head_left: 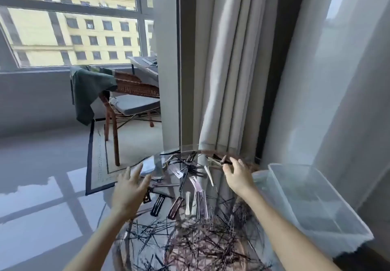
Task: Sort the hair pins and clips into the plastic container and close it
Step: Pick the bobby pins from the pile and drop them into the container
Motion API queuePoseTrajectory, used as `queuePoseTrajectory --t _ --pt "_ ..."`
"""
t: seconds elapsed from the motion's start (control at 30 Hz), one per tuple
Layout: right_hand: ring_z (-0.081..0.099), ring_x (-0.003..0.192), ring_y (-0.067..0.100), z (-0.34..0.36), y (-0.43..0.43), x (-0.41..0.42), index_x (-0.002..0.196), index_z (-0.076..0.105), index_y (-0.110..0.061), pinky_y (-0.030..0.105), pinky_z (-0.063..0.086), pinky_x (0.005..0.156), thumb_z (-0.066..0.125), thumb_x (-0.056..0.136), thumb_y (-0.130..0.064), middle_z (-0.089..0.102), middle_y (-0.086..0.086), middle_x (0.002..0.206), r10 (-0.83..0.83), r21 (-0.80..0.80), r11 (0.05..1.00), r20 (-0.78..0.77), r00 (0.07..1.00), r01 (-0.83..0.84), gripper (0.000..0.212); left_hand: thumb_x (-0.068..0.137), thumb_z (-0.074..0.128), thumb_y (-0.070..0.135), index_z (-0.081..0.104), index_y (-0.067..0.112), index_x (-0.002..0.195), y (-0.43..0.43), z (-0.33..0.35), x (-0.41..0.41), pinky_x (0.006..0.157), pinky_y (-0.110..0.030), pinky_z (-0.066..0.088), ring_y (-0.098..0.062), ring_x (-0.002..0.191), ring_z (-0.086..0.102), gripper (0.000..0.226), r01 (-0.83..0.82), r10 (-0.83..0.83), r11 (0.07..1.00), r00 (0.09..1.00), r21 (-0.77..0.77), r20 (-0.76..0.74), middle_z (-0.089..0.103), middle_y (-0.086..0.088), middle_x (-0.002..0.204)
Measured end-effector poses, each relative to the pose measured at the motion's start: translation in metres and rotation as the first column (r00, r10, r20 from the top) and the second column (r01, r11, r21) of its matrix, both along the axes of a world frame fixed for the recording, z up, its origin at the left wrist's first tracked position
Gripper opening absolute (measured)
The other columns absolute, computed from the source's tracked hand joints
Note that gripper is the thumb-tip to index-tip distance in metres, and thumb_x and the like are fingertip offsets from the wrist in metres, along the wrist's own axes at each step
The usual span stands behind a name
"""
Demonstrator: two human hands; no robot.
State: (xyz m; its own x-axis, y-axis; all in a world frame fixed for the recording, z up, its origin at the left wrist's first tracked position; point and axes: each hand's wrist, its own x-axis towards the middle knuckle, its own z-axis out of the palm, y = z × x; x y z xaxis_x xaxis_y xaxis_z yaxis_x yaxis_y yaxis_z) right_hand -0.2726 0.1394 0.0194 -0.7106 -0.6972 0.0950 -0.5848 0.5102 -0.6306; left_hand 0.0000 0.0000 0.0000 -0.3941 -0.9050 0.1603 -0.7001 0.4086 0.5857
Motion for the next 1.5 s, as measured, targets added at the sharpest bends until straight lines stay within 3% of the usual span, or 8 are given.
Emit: queuePoseTrajectory --t 0.33,0.5,0.63,0.87,1.0,1.17,1.33,1.5 --pt "0.008 0.145 0.031 -0.02 -0.036 0.002 0.139 0.036 -0.028 0.043 0.004 0.12 0.031 0.097 -0.041 0.024 0.005 0.155 0.223 0.217 0.954 -0.062 0.973 -0.205 0.044 0.051 -0.012 0.091 0.015 0.04 0.143 -0.018 -0.014 -0.049 0.118 -0.038 -0.005 -0.018 0.145 -0.005 0.109 0.267 -0.272 0.962 0.913 0.057 0.305 0.006 0.003 0.157" --pt "0.034 0.137 0.025 -0.003 -0.02 0.042 0.127 0.053 -0.028 0.04 0.026 0.114 0.036 0.097 -0.039 0.048 0.001 0.141 0.359 0.14 0.923 0.029 0.933 -0.36 0.036 0.089 0.04 0.05 0.052 0.031 0.128 -0.001 0.008 -0.048 0.113 -0.03 0.028 -0.007 0.137 0.031 0.044 0.423 -0.435 0.891 0.9 0.162 0.04 0.039 0.009 0.146" --pt "0.067 0.079 0.014 0.023 -0.026 0.035 0.091 0.07 -0.016 0.032 0.053 0.075 0.044 0.095 -0.032 0.074 0.001 0.087 0.265 -0.048 0.962 -0.048 0.963 -0.267 0.03 0.092 0.048 0.034 0.065 0.019 0.111 -0.032 0.024 -0.062 0.092 -0.022 0.043 -0.006 0.107 0.054 0.03 0.251 -0.254 0.966 0.966 -0.066 -0.043 0.06 0.003 0.126" --pt "0.04 0.132 0.03 0.002 -0.127 -0.016 0.134 0.044 -0.007 0.035 0.031 0.108 0.031 0.099 -0.027 0.043 0.013 0.144 0.178 0.09 0.979 0.046 0.983 -0.182 0.043 0.1 0.022 0.034 0.025 0.019 0.145 -0.099 0.006 -0.132 0.119 -0.043 0.004 -0.025 0.145 0.009 0.048 0.261 -0.283 0.959 0.91 0.111 0.304 0.017 -0.001 0.156" --pt "0.007 0.146 0.023 -0.009 -0.147 0.002 0.145 0.025 -0.011 0.035 -0.001 0.117 0.023 0.101 -0.028 0.016 0.009 0.156 0.347 0.242 0.908 0.019 0.938 -0.341 0.047 0.1 0.02 0.033 0.032 0.021 0.142 -0.09 0.004 -0.148 0.118 -0.035 0.003 -0.019 0.145 0.008 0.046 0.347 -0.373 0.924 0.911 0.158 0.179 0.024 -0.001 0.154" --pt "0.013 0.145 0.022 -0.005 -0.107 0.022 0.14 0.035 -0.012 0.03 0.01 0.114 0.026 0.101 -0.025 0.026 0.006 0.154 0.419 0.174 0.886 0.097 0.903 -0.43 0.043 0.098 0.028 0.038 0.041 0.03 0.137 -0.064 0.003 -0.122 0.117 -0.039 0.017 -0.023 0.144 0.018 0.042 0.382 -0.407 0.886 0.912 0.262 0.047 0.028 0.0 0.153" --pt "0.05 0.122 0.017 0.003 -0.058 0.038 0.124 0.056 -0.017 0.029 0.037 0.103 0.037 0.098 -0.024 0.058 0.003 0.131 0.488 0.047 0.863 0.177 0.855 -0.503 0.034 0.092 0.034 0.051 0.053 0.03 0.128 -0.026 0.015 -0.082 0.107 -0.038 0.039 -0.014 0.12 0.053 0.046 0.507 -0.5 0.746 0.855 0.431 -0.14 0.056 0.003 0.132" --pt "0.05 0.122 0.022 0.013 -0.006 0.02 0.129 0.052 -0.015 0.028 0.037 0.096 0.035 0.099 -0.028 0.056 0.004 0.133 0.192 -0.039 0.981 0.047 0.98 -0.19 0.037 0.096 0.03 0.042 0.047 0.028 0.132 -0.004 0.026 -0.023 0.113 -0.046 0.027 -0.018 0.13 0.044 0.043 0.172 -0.175 0.984 0.981 0.038 0.08 0.047 0.003 0.141"
